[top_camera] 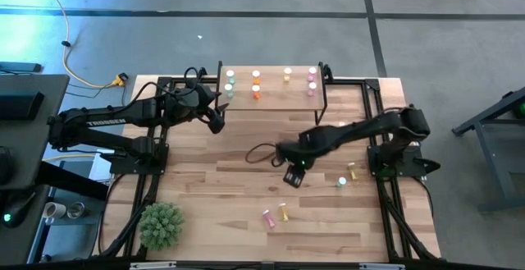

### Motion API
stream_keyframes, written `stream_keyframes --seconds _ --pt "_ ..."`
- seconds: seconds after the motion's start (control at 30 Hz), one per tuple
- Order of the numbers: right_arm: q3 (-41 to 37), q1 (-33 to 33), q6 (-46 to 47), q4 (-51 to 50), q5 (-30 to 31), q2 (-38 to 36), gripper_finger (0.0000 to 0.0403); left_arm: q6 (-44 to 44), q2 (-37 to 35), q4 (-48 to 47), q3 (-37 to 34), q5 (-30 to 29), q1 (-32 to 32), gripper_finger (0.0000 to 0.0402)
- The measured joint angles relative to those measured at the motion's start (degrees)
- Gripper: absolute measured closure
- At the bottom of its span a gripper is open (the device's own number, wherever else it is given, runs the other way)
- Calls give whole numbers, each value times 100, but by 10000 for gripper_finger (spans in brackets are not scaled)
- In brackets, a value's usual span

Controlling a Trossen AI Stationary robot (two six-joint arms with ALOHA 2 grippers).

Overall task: Pick and place medicine bottles onto shelf by color
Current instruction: Put the top yellow pill bottle on the shelf aligned with the other yellow pill bottle

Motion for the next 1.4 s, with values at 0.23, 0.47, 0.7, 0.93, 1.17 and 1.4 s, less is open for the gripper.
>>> stream_keyframes --seconds 0.23,0.47,0.7,0.93,1.17,1.4 --pt "0 903 1343 -343 1147 -30 252 -2 0 0 0 333 0 200" --pt "-2 1474 2444 -942 1650 -30 252 -2 0 0 0 513 0 200" --pt "-2 1849 3531 -2182 1908 -26 252 0 0 0 0 521 0 200" --pt "-4 2053 4214 -3327 1888 -21 252 107 0 0 0 523 -1 200" --pt "-165 2028 4154 -3242 2235 -323 252 109 0 0 0 522 -2 200" --pt "-1516 2003 4869 -3019 1983 -1514 252 107 0 -20 0 521 -2 200"
